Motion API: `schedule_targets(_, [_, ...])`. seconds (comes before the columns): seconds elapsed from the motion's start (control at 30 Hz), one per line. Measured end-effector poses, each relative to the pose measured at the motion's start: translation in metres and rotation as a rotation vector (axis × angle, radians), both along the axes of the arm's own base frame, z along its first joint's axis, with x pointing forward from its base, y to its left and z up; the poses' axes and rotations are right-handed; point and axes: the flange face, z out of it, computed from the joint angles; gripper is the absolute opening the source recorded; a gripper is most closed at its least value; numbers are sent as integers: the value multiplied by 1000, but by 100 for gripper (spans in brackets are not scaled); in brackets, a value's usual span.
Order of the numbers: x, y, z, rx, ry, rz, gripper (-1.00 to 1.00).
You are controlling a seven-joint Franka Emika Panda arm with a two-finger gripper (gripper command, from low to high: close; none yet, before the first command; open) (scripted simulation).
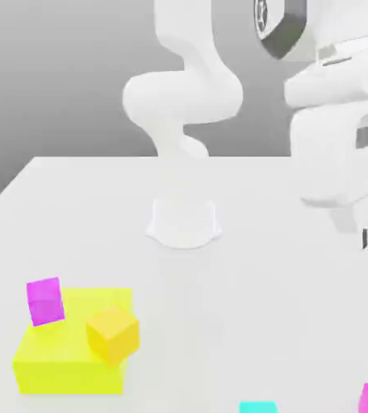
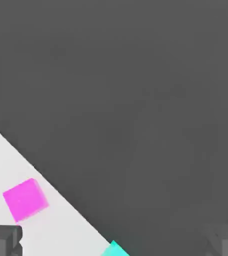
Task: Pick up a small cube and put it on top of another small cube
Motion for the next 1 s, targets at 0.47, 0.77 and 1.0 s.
schedule_targets(0.47, [-22,78,-243,-156,201,393,0])
schedule_targets(0.77, [-22,78,-246,-157,204,395,-100])
schedule_targets(1.0, [-8,-13,-160,-148,213,137,-100])
